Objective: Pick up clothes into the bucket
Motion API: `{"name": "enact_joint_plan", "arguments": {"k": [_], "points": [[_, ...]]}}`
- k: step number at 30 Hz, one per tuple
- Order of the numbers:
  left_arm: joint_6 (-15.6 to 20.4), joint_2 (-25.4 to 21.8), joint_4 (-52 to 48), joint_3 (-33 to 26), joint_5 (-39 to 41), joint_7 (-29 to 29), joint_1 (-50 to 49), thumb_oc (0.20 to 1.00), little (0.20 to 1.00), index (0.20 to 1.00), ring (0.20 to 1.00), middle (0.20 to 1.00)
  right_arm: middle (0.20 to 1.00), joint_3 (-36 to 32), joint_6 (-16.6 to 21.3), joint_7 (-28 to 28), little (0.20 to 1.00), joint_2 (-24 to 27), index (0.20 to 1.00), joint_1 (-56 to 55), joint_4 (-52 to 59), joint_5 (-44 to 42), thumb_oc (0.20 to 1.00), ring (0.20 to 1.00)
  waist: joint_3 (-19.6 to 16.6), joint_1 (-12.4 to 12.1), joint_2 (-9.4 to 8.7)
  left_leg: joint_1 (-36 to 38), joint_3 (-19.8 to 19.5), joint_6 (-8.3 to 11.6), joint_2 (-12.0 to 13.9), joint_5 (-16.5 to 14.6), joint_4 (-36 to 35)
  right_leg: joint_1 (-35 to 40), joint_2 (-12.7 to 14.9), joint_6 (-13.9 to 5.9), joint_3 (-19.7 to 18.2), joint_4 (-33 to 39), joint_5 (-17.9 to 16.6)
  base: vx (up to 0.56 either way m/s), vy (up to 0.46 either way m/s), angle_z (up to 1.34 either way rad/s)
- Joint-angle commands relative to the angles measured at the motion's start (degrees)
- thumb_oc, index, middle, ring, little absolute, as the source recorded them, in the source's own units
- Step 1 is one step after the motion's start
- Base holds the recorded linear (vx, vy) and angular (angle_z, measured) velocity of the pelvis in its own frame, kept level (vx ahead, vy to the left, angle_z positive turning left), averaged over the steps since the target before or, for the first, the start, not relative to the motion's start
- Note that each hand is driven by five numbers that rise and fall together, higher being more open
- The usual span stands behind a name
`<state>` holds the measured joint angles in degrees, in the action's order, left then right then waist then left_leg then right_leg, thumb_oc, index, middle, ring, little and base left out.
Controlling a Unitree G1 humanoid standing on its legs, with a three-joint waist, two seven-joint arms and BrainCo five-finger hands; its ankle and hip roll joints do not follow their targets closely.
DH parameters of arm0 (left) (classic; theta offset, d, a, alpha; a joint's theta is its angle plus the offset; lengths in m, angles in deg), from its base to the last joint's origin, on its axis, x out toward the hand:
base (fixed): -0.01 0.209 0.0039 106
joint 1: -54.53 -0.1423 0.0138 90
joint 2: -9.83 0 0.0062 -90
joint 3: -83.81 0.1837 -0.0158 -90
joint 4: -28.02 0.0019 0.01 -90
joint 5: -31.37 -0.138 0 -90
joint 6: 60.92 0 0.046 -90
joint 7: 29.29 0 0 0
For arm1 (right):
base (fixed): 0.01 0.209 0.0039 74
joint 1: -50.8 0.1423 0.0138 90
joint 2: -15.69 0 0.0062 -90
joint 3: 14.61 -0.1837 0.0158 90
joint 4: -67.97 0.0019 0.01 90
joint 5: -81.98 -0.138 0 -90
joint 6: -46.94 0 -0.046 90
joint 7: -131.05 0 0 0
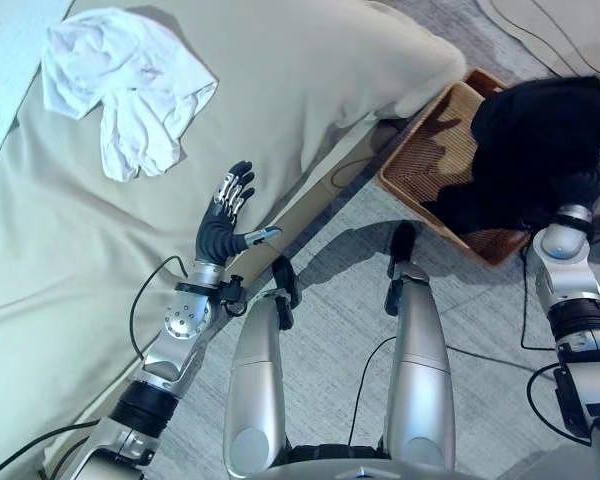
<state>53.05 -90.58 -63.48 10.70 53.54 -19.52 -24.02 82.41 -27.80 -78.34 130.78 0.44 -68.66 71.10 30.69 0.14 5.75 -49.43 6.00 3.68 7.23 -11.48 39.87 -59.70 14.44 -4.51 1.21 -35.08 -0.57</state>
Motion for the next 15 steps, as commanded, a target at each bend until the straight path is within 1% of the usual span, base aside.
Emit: {"name": "enact_joint_plan", "arguments": {"k": [1, 3, 8, 12, 15], "points": [[4.07, -0.78, -5.26, -0.24, 1.05, 1.43, -1.16, 1.000, 1.000, 1.000, 1.000, 1.000, 0.200, 2.97, 0.12, -0.14, 0.200, 2.42, 0.200, 3.15, -2.23, 4.29, 0.200, 0.200, -3.13, 1.18, 0.36, -4.37, -4.74, 1.36, 0.54, 2.66, -0.19, 2.70, 2.69, -3.87, -2.33, -7.60, 6.47, 0.08, -0.033, -0.14], [3.98, -1.00, -6.72, -0.03, 0.92, 2.04, -0.99, 1.000, 1.000, 1.000, 1.000, 1.000, 0.200, 5.88, -1.00, 0.17, 0.200, 2.86, 0.200, 6.09, -5.10, 5.91, 0.200, 0.200, -3.36, 1.05, 0.59, -7.02, -5.16, 1.28, 0.47, 1.86, 2.30, 0.06, 2.70, -3.59, -2.72, -10.10, 7.40, 0.05, -0.011, 0.00], [3.93, -1.71, -8.88, 0.79, 1.42, 3.10, -1.12, 1.000, 1.000, 1.000, 1.000, 1.000, 0.200, 10.16, -2.78, 0.17, 0.200, 3.69, 0.200, 11.27, -13.62, 7.49, 0.200, 0.200, -3.70, 0.38, 1.02, -11.80, -5.80, 1.09, -0.31, 0.76, 6.72, -4.50, 2.78, -3.06, -3.51, -14.49, 8.68, 0.01, -0.003, 0.00], [3.79, -2.20, -9.35, 1.34, 1.63, 3.40, -1.94, 1.000, 1.000, 1.000, 1.000, 1.000, 0.200, 13.57, -4.97, 0.11, 0.200, 5.02, 0.200, 13.74, -18.83, 11.46, 0.200, 0.200, -3.97, 0.04, 1.02, -13.55, -6.22, 1.02, -0.66, 0.52, 7.85, -6.43, 2.95, -2.99, -3.78, -15.85, 8.93, 0.01, 0.003, 0.08], [3.49, -2.34, -8.90, 1.73, 1.38, 3.75, -1.93, 1.000, 1.000, 1.000, 1.000, 1.000, 0.200, 14.52, -6.60, -0.18, 0.200, 5.31, 0.200, 14.68, -22.73, 13.13, 0.200, 0.200, -4.33, 0.07, 0.98, -13.69, -6.24, 1.06, -0.99, 0.85, 7.24, -6.44, 3.16, -2.88, -3.68, -15.56, 8.86, 0.01, -0.003, 0.05]]}}
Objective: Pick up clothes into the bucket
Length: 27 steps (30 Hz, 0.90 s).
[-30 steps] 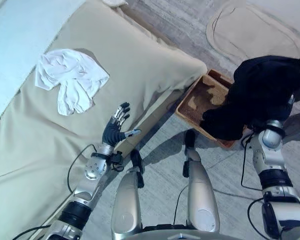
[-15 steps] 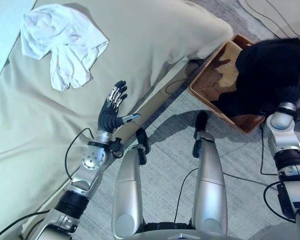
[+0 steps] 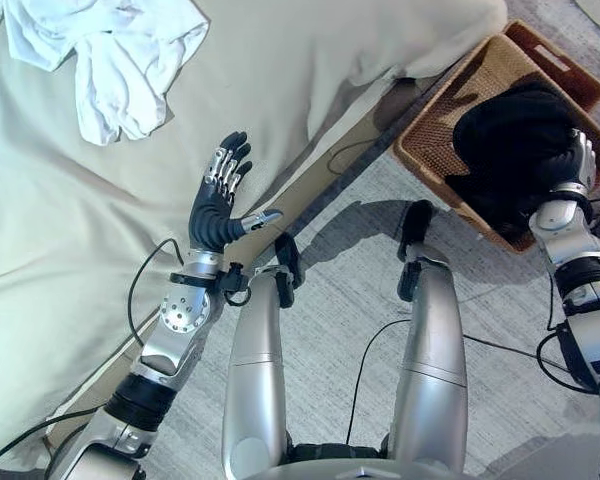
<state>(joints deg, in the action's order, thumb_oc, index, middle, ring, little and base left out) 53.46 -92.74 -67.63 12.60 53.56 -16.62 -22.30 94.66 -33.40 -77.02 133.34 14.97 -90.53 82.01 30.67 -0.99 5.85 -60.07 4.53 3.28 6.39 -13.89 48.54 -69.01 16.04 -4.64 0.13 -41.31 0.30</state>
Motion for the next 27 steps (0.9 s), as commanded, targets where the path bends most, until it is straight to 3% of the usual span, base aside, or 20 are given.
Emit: {"name": "enact_joint_plan", "arguments": {"k": [1, 2, 3, 4, 13, 14, 17, 23, 27], "points": [[3.02, -0.25, -4.83, -0.35, 1.28, 1.09, -3.79, 1.000, 1.000, 1.000, 1.000, 1.000, 0.200, 2.30, -1.43, -1.54, 0.200, 2.86, 0.200, 0.34, -1.37, 2.41, 0.200, 0.200, -4.43, 1.19, 0.79, -3.03, -4.75, 1.50, -0.19, 3.42, -1.79, 2.98, 1.61, -2.74, -2.59, -8.94, 7.89, 0.00, -0.003, 0.11], [3.01, -0.25, -4.85, -0.37, 1.27, 1.10, -3.80, 1.000, 1.000, 1.000, 1.000, 1.000, 0.200, 2.33, -1.43, -1.54, 0.200, 2.84, 0.200, 0.37, -1.39, 2.40, 0.200, 0.200, -4.44, 1.21, 0.79, -3.01, -4.75, 1.50, -0.19, 3.45, -1.83, 2.99, 1.62, -2.74, -2.58, -8.90, 7.87, 0.01, 0.007, 0.06], [2.75, -0.33, -4.56, -0.42, 1.21, 1.09, -3.72, 1.000, 1.000, 1.000, 1.000, 1.000, 0.523, 2.30, -1.99, -1.13, 0.523, 2.73, 0.523, 0.49, -2.53, 2.53, 0.523, 0.523, -4.57, 1.27, 0.67, -2.76, -4.65, 1.56, -0.36, 3.73, -2.50, 3.10, 1.53, -2.86, -2.54, -8.55, 7.70, 0.00, 0.010, 0.04], [2.65, -0.26, -4.42, -0.49, 1.22, 1.07, -3.56, 1.000, 1.000, 1.000, 1.000, 1.000, 1.000, 2.58, -2.06, -1.12, 1.000, 2.63, 1.000, 0.57, -2.86, 2.86, 1.000, 1.000, -4.55, 1.27, 0.58, -2.48, -4.68, 1.56, -0.38, 3.89, -2.91, 3.42, 1.55, -2.87, -2.40, -8.15, 7.59, 0.00, 0.000, 0.00], [2.31, 0.64, -1.69, -1.55, 1.24, 0.76, -1.80, 1.000, 1.000, 1.000, 1.000, 1.000, 1.000, 2.48, -3.04, 0.48, 1.000, 0.56, 1.000, -0.06, -3.81, 3.64, 1.000, 1.000, -5.15, 1.52, -0.25, 3.53, -4.46, 1.85, -0.65, 6.53, -11.22, 9.23, 2.01, -3.74, -0.73, -1.29, 5.59, -0.01, 0.002, 0.03], [2.40, 1.21, -0.73, -1.88, 1.29, 0.70, -0.93, 1.000, 1.000, 1.000, 1.000, 1.000, 1.000, -0.14, -2.08, 1.03, 1.000, -0.57, 1.000, -0.84, -3.53, -0.28, 1.000, 1.000, -5.27, 1.55, -0.34, 5.32, -3.98, 1.59, -0.81, 9.57, -14.91, 11.19, 2.21, -3.79, 0.05, 2.30, 2.79, -0.08, 0.012, 0.06], [2.53, 1.61, 0.96, -1.92, 1.17, 0.46, -0.10, 1.000, 1.000, 1.000, 1.000, 1.000, 1.000, -2.04, -1.01, 1.74, 1.000, -2.20, 1.000, -2.54, -2.42, -3.33, 1.000, 1.000, -5.24, 1.53, -0.48, 9.11, -4.02, 1.85, -0.95, 11.05, -18.93, 15.16, 2.34, -4.09, 1.00, 5.77, 1.71, -0.02, -0.014, 0.05], [2.75, 2.05, 6.30, -4.16, 1.78, -1.02, -0.22, 1.000, 1.000, 1.000, 1.000, 1.000, 1.000, -6.84, 2.06, 2.75, 1.000, -7.78, 1.000, -11.61, 6.64, -7.91, 1.000, 1.000, -5.95, 1.20, -1.35, 21.76, -4.97, 2.99, -0.99, 15.84, -31.29, 29.12, 2.59, -5.07, 5.43, 16.55, -1.27, 0.06, -0.060, 0.14], [1.99, 2.56, 12.42, -5.06, -2.18, -0.62, -1.18, 1.000, 1.000, 1.000, 1.000, 1.000, 1.000, -11.69, 5.83, 3.55, 1.000, -14.48, 1.000, -25.61, 22.10, -9.62, 1.000, 1.000, -7.25, 1.06, -2.38, 32.45, -6.87, 3.97, -0.08, 18.67, -39.39, 42.04, 2.65, -5.70, 10.47, 23.67, -2.09, 0.14, -0.097, 0.19]]}}
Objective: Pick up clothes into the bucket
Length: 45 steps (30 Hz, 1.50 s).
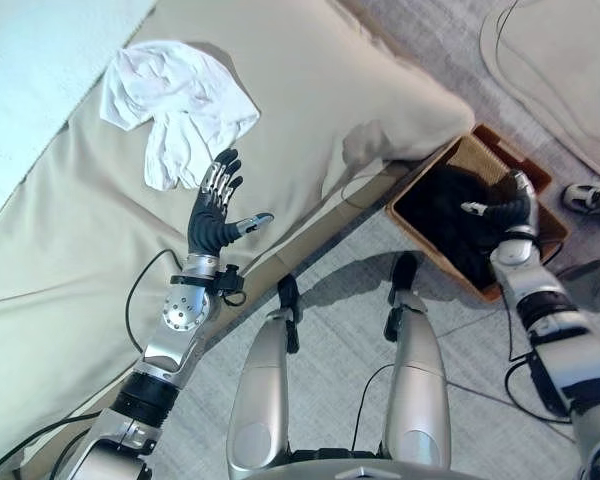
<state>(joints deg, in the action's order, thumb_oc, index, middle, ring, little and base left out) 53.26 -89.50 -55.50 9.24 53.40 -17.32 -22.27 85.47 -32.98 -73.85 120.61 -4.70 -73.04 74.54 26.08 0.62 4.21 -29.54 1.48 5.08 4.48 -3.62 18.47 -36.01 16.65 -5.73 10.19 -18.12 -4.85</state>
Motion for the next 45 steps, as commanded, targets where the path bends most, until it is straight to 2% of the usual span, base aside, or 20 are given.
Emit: {"name": "enact_joint_plan", "arguments": {"k": [1, 3, 4, 6, 8, 14, 16, 23, 27, 29, 30, 32, 33, 34, 37, 38, 41, 44, 45], "points": [[2.19, -0.71, 0.27, -1.65, -2.03, 0.09, -1.22, 1.000, 1.000, 1.000, 1.000, 1.000, 1.000, -2.58, 5.35, 0.36, 1.000, -1.78, 1.000, -6.06, 4.74, -2.11, 1.000, 1.000, -2.66, -0.51, -0.68, 1.96, -3.92, 2.13, 1.82, 8.73, -9.58, 9.24, 2.00, -4.60, 0.58, 0.88, 2.71, 0.16, -0.102, 0.23], [1.78, -0.10, 2.92, -2.12, -3.40, 0.20, -1.69, 1.000, 1.000, 1.000, 1.000, 1.000, 1.000, -3.76, 6.50, 1.87, 1.000, -4.43, 1.000, -11.23, 9.98, -2.61, 1.000, 1.000, -3.27, -0.56, -1.21, 5.23, -4.44, 2.45, 2.24, 8.90, -10.78, 13.92, 2.17, -4.76, 2.69, 2.31, 2.91, 0.16, -0.075, 0.28], [1.37, 0.00, 4.30, -2.73, -6.43, 1.34, -2.69, 1.000, 1.000, 1.000, 1.000, 1.000, 1.000, -4.36, 7.67, 3.43, 1.000, -7.83, 1.000, -15.59, 15.01, -4.40, 1.000, 1.000, -4.01, -0.64, -1.66, 8.18, -4.99, 2.47, 2.75, 8.79, -11.86, 18.08, 2.08, -4.96, 4.15, 3.98, 3.04, 0.14, -0.044, 0.31], [1.22, 0.14, 5.09, -2.90, -7.12, 1.47, -3.09, 1.000, 1.000, 1.000, 1.000, 1.000, 1.000, -4.58, 8.10, 4.61, 1.000, -8.92, 1.000, -17.77, 16.59, -5.15, 1.000, 1.000, -4.53, -0.68, -2.03, 9.53, -5.02, 2.42, 2.71, 8.57, -12.09, 20.15, 2.07, -5.06, 4.74, 4.93, 2.93, 0.12, -0.001, 0.32], [0.67, 0.68, 6.78, -2.59, -9.44, 2.08, -2.81, 1.000, 1.000, 1.000, 1.000, 1.000, 1.000, -5.51, 9.06, 5.58, 1.000, -10.93, 1.000, -21.05, 19.41, -7.22, 1.000, 1.000, -5.27, -0.35, -2.49, 10.10, -3.33, 2.43, 2.30, 8.73, -11.09, 24.24, 3.18, -5.42, 7.91, 6.86, 2.28, 0.09, 0.019, 0.27], [0.51, 0.42, 6.11, -5.43, -10.89, 0.41, -7.33, 1.000, 1.000, 1.000, 1.000, 1.000, 1.000, -3.25, 8.75, 9.57, 1.000, -13.48, 1.000, -24.73, 23.21, -7.85, 1.000, 1.000, -9.00, -1.71, -4.05, 15.09, -2.79, 1.22, 1.35, 5.05, -9.45, 30.02, 4.09, -6.16, 8.74, 9.64, 1.11, 0.13, 0.104, 0.26], [0.35, 0.40, 5.57, -6.39, -10.85, -0.17, -8.73, 1.000, 1.000, 1.000, 1.000, 1.000, 1.000, -4.08, 8.71, 10.06, 1.000, -13.77, 1.000, -25.76, 24.40, -7.92, 1.000, 1.000, -10.43, -2.07, -4.53, 16.16, -2.65, 0.35, 0.36, 4.03, -9.43, 31.73, 4.91, -6.56, 8.83, 9.85, 0.55, 0.13, 0.138, 0.09], [-0.18, -1.74, 2.04, -8.84, -14.02, -1.86, -12.42, 1.000, 1.000, 1.000, 1.000, 1.000, 1.000, -6.94, 8.25, 10.91, 1.000, -15.12, 1.000, -27.65, 23.61, -9.24, 1.000, 1.000, -14.08, -2.59, -5.76, 19.62, -2.74, -3.23, -5.24, 1.92, -11.10, 34.23, 9.17, -8.47, 8.34, 8.06, -4.78, 0.13, 0.187, 0.15], [-0.18, -2.12, 0.93, -10.05, -14.67, -2.60, -14.13, 1.000, 1.000, 1.000, 1.000, 1.000, 1.000, -7.73, 7.95, 11.28, 1.000, -15.56, 1.000, -28.83, 23.38, -9.15, 1.000, 1.000, -15.24, -2.60, -6.03, 21.44, -3.04, -4.82, -7.88, 1.19, -12.15, 34.70, 11.06, -8.32, 7.75, 5.27, -6.33, 0.12, 0.185, 0.15], [-0.22, -2.05, 0.54, -10.46, -14.55, -2.73, -14.64, 1.000, 1.000, 1.000, 1.000, 1.000, 1.000, -7.79, 7.81, 11.32, 1.000, -15.81, 1.000, -29.09, 23.24, -9.12, 1.000, 1.000, -15.39, -2.56, -6.12, 22.27, -3.00, -5.32, -8.38, 0.93, -12.57, 34.64, 11.59, -8.18, 7.55, 4.14, -6.89, 0.08, 0.143, 0.17], [-0.22, -1.89, 0.10, -11.12, -14.26, -2.99, -15.40, 1.000, 1.000, 1.000, 1.000, 1.000, 1.000, -7.66, 7.65, 11.57, 1.000, -16.00, 1.000, -29.31, 22.99, -8.95, 1.000, 1.000, -15.12, -2.50, -6.20, 23.43, -2.88, -6.24, -8.96, 0.63, -13.10, 34.30, 11.91, -7.74, 6.95, 2.08, -7.87, 0.07, 0.145, 0.17], [-0.51, -1.65, -0.12, -11.35, -14.21, -3.27, -15.79, 1.000, 1.000, 1.000, 1.000, 1.000, 1.000, -7.40, 7.58, 11.76, 1.000, -16.33, 1.000, -29.46, 22.81, -9.20, 1.000, 1.000, -14.73, -2.18, -6.08, 24.25, -2.84, -6.73, -8.85, 0.63, -13.66, 33.39, 10.79, -7.27, 5.34, 0.26, -7.30, 0.07, 0.137, 0.01], [-0.64, -1.57, 0.20, -11.38, -14.16, -3.28, -15.73, 1.000, 1.000, 1.000, 1.000, 1.000, 1.000, -7.05, 7.53, 11.95, 1.000, -16.41, 1.000, -29.48, 22.67, -9.29, 1.000, 1.000, -14.35, -1.97, -6.05, 24.82, -2.72, -6.79, -8.44, 0.39, -14.04, 31.99, 8.88, -6.72, 3.35, -0.59, -5.54, 0.03, 0.065, -0.18], [-0.63, -1.53, 0.31, -11.50, -14.05, -3.16, -15.62, 1.000, 1.000, 1.000, 1.000, 1.000, 1.000, -6.90, 7.55, 12.00, 1.000, -16.41, 1.000, -29.24, 22.59, -9.24, 1.000, 1.000, -14.25, -1.71, -6.02, 24.75, -2.79, -6.93, -8.27, 0.64, -14.27, 30.94, 7.67, -6.49, 2.37, -0.08, -5.04, 0.02, 0.033, -0.21], [-0.58, -1.23, 0.76, -11.42, -14.16, -2.64, -14.57, 1.000, 1.000, 1.000, 1.000, 1.000, 1.000, -6.33, 7.74, 12.38, 1.000, -16.00, 1.000, -28.90, 22.72, -9.09, 1.000, 1.000, -13.27, -0.92, -5.73, 24.46, -2.67, -6.86, -7.35, 0.72, -14.86, 26.66, 1.81, -4.96, 0.24, 3.59, -0.11, 0.00, -0.003, -0.12], [-0.56, -1.11, 0.83, -11.35, -14.58, -2.18, -13.92, 1.000, 1.000, 1.000, 1.000, 1.000, 1.000, -6.09, 7.88, 12.53, 1.000, -15.69, 1.000, -28.80, 22.51, -9.04, 1.000, 1.000, -12.58, -0.34, -5.80, 24.40, -3.05, -6.85, -7.36, 0.60, -14.84, 24.14, -0.26, -4.73, -0.59, 4.83, -0.08, 0.01, -0.021, -0.19], [-0.55, -0.38, 1.24, -11.00, -15.76, -1.20, -12.16, 1.000, 1.000, 1.000, 1.000, 1.000, 1.000, -5.86, 7.91, 12.30, 1.000, -15.38, 1.000, -28.76, 21.76, -8.87, 1.000, 1.000, -11.39, 0.90, -6.25, 24.83, -3.81, -6.53, -7.68, 0.15, -14.59, 21.49, -2.73, -4.75, -1.19, 7.95, -1.41, 0.06, -0.054, -0.02], [-0.72, -0.01, 1.77, -10.32, -17.10, -0.34, -10.93, 1.000, 1.000, 1.000, 1.000, 1.000, 1.000, -5.76, 8.10, 12.25, 1.000, -15.40, 1.000, -29.44, 21.60, -9.09, 1.000, 1.000, -10.95, 1.87, -6.55, 25.38, -4.30, -6.05, -7.79, -0.36, -14.25, 20.77, -3.84, -4.74, -1.45, 10.08, -2.31, 0.11, -0.086, 0.10], [-0.95, 0.29, 2.40, -9.61, -18.40, 0.20, -10.03, 1.000, 1.000, 1.000, 1.000, 1.000, 1.000, -6.08, 8.11, 12.38, 1.000, -15.48, 1.000, -30.70, 21.76, -9.30, 1.000, 1.000, -11.23, 2.29, -7.14, 25.54, -4.27, -5.37, -7.93, -1.04, -13.58, 23.03, -4.28, -4.82, -1.37, 12.72, -2.41, 0.12, -0.121, 0.02]]}}
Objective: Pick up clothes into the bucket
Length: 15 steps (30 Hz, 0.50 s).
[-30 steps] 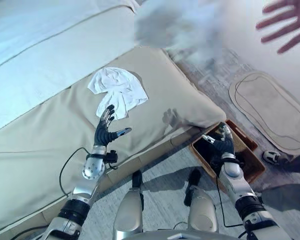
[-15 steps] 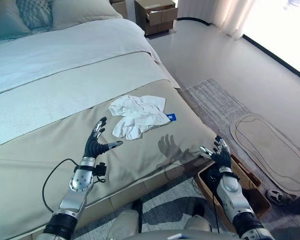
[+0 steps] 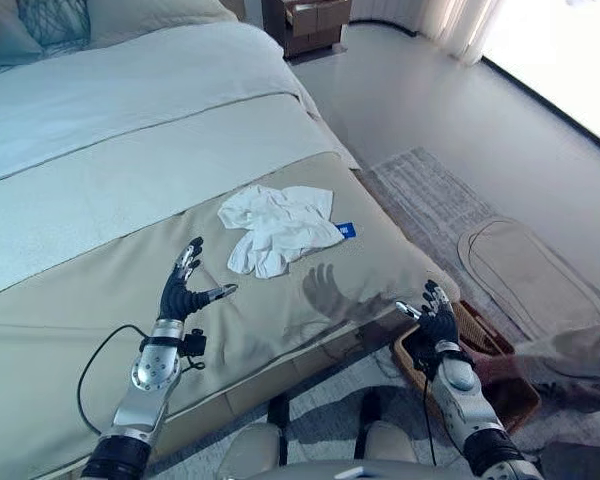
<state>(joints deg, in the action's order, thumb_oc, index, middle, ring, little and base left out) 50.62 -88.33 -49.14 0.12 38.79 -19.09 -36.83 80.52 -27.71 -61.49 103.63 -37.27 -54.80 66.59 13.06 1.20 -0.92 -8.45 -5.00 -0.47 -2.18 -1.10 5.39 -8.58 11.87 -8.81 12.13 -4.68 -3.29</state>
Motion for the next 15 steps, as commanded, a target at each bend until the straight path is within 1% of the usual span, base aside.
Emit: {"name": "enact_joint_plan", "arguments": {"k": [1, 4, 5, 6, 7, 8, 9, 10, 11, 12, 13, 15], "points": [[1.52, -0.85, -3.51, -0.09, -4.36, 2.45, 4.99, 1.000, 1.000, 1.000, 1.000, 1.000, 1.000, -0.87, 2.92, -0.09, 1.000, 1.65, 1.000, 1.57, 3.70, -1.13, 1.000, 1.000, 1.76, 1.80, -2.14, 4.30, 2.61, 0.47, -1.02, -3.81, -0.18, -4.15, 0.18, -1.66, -3.01, -0.25, -4.01, 0.15, -0.174, 0.05], [0.82, -1.04, -2.21, 0.63, -6.67, 4.14, 6.81, 1.000, 1.000, 1.000, 1.000, 1.000, 1.000, -1.00, 3.11, -0.31, 1.000, 2.22, 1.000, 0.69, 4.61, -1.38, 1.000, 1.000, 1.61, 2.35, -2.22, 3.21, 3.37, 1.72, 0.30, -5.04, 2.53, -3.47, -0.61, -1.07, -2.49, 0.66, -3.72, 0.10, -0.147, 0.01], [0.51, -1.21, -1.81, 0.94, -7.51, 4.35, 7.28, 1.000, 1.000, 1.000, 1.000, 1.000, 1.000, -1.04, 3.19, -0.19, 1.000, 2.68, 1.000, 0.43, 4.70, -1.41, 1.000, 1.000, 1.56, 2.69, -2.39, 2.92, 3.77, 2.15, 0.79, -5.80, 4.36, -3.01, -0.83, -0.78, -2.32, 0.61, -3.19, 0.13, -0.158, -0.06], [0.43, -1.46, -1.47, 1.43, -8.52, 4.64, 7.84, 1.000, 1.000, 1.000, 1.000, 1.000, 1.000, -1.07, 3.19, -0.08, 1.000, 3.21, 1.000, 0.19, 5.06, -1.34, 1.000, 1.000, 1.72, 2.96, -2.45, 1.77, 3.83, 2.72, 1.27, -6.70, 7.76, -2.36, -1.24, -0.25, -2.36, 0.58, -2.65, 0.12, -0.157, 0.00], [0.34, -1.87, -0.70, 2.05, -9.77, 5.04, 8.66, 1.000, 1.000, 1.000, 1.000, 1.000, 1.000, -0.84, 3.41, 0.02, 1.000, 3.65, 1.000, 0.11, 5.14, -1.39, 1.000, 1.000, 1.90, 3.16, -2.72, 0.48, 4.11, 3.47, 1.61, -6.19, 10.97, -1.66, -1.56, 0.31, -2.52, 0.66, -2.27, 0.09, -0.154, -0.02], [0.01, -2.42, -0.11, 2.62, -11.18, 5.33, 9.70, 1.000, 1.000, 1.000, 1.000, 1.000, 1.000, -0.73, 3.52, 0.13, 1.000, 4.07, 1.000, 0.13, 5.31, -1.59, 1.000, 1.000, 2.23, 3.40, -2.72, -1.92, 4.11, 4.57, 2.33, -5.26, 16.95, -1.02, -1.98, 1.09, -2.26, 0.62, -1.92, 0.08, -0.167, 0.00], [-0.25, -3.22, 0.42, 3.06, -12.89, 5.57, 10.76, 1.000, 1.000, 1.000, 1.000, 1.000, 1.000, -0.37, 3.67, 0.53, 1.000, 4.52, 1.000, -0.04, 5.36, -1.71, 1.000, 1.000, 2.68, 3.18, -2.94, -3.59, 3.68, 5.77, 2.69, -3.11, 21.78, -0.21, -2.36, 1.93, -2.10, 0.64, -1.40, 0.06, -0.158, 0.15], [-0.33, -3.84, 0.83, 3.46, -13.64, 6.10, 12.14, 1.000, 1.000, 1.000, 1.000, 1.000, 1.000, 0.08, 3.71, 0.96, 1.000, 5.15, 1.000, 0.17, 5.80, -1.65, 1.000, 1.000, 3.27, 2.97, -2.59, -5.46, 2.70, 6.34, 3.06, -2.22, 25.73, 0.36, -3.00, 2.57, -1.72, 0.60, -0.91, 0.07, -0.132, 0.28], [-0.47, -3.72, 1.41, 3.59, -13.72, 6.61, 12.91, 1.000, 1.000, 1.000, 1.000, 1.000, 1.000, 0.33, 3.61, 0.82, 1.000, 5.37, 1.000, 0.25, 5.92, -1.57, 1.000, 1.000, 3.37, 3.14, -2.63, -6.34, 3.33, 6.32, 3.71, -1.74, 26.76, 0.86, -3.06, 2.80, -1.42, 0.78, -0.41, 0.08, -0.096, 0.36], [-0.75, -3.67, 2.23, 3.49, -13.78, 7.19, 13.64, 1.000, 1.000, 1.000, 1.000, 1.000, 1.000, 0.39, 3.54, 0.67, 1.000, 5.55, 1.000, 0.54, 5.80, -1.37, 1.000, 1.000, 3.27, 3.42, -2.40, -7.16, 4.25, 6.22, 5.31, -1.00, 25.91, 1.20, -3.20, 2.95, -1.06, 1.01, 0.09, 0.10, -0.056, 0.22], [-0.87, -3.55, 3.41, 3.69, -13.71, 7.77, 14.43, 1.000, 1.000, 1.000, 1.000, 1.000, 1.000, 0.73, 3.64, 0.46, 1.000, 5.68, 1.000, 1.13, 5.67, -1.37, 1.000, 1.000, 3.31, 3.31, -2.28, -8.14, 4.60, 6.25, 6.68, -0.36, 23.55, 1.42, -3.20, 2.80, -0.99, 1.24, 0.26, 0.10, -0.026, 0.17], [-0.94, -3.36, 4.52, 3.37, -13.65, 9.06, 15.28, 1.000, 1.000, 1.000, 1.000, 1.000, 1.000, 1.24, 3.70, 0.31, 1.000, 6.12, 1.000, 2.26, 5.65, -1.43, 1.000, 1.000, 3.45, 2.93, -2.50, -8.96, 4.11, 5.74, 6.96, -1.37, 18.56, 1.15, -3.16, 2.28, -1.88, 1.77, 0.38, 0.08, 0.025, 0.09]]}}
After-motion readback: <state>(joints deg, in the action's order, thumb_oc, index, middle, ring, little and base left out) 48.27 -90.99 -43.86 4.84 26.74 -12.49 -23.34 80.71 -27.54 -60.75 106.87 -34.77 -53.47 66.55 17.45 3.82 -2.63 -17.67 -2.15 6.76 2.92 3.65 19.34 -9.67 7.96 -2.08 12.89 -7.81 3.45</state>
